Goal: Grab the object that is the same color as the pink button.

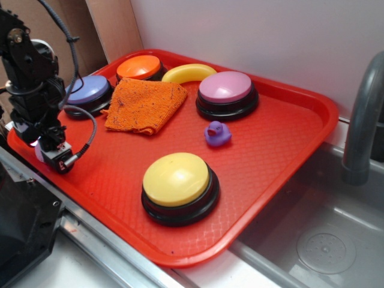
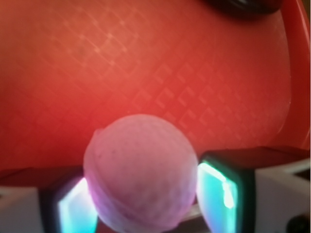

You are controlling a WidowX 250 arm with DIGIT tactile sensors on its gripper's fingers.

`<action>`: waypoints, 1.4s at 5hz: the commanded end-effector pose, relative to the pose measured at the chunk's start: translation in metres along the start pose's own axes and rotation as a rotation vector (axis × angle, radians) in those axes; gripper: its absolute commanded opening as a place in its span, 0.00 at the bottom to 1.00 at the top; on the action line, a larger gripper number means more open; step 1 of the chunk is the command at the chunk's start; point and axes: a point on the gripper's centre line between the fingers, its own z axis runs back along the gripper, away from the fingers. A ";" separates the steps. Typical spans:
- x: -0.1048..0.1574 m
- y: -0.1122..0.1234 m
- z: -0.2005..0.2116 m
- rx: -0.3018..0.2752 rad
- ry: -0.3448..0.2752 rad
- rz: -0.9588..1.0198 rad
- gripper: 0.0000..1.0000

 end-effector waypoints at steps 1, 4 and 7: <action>0.006 0.007 0.014 -0.044 -0.011 0.085 0.00; 0.055 -0.036 0.173 -0.362 -0.111 0.242 0.00; 0.072 -0.052 0.221 -0.355 -0.163 0.248 0.00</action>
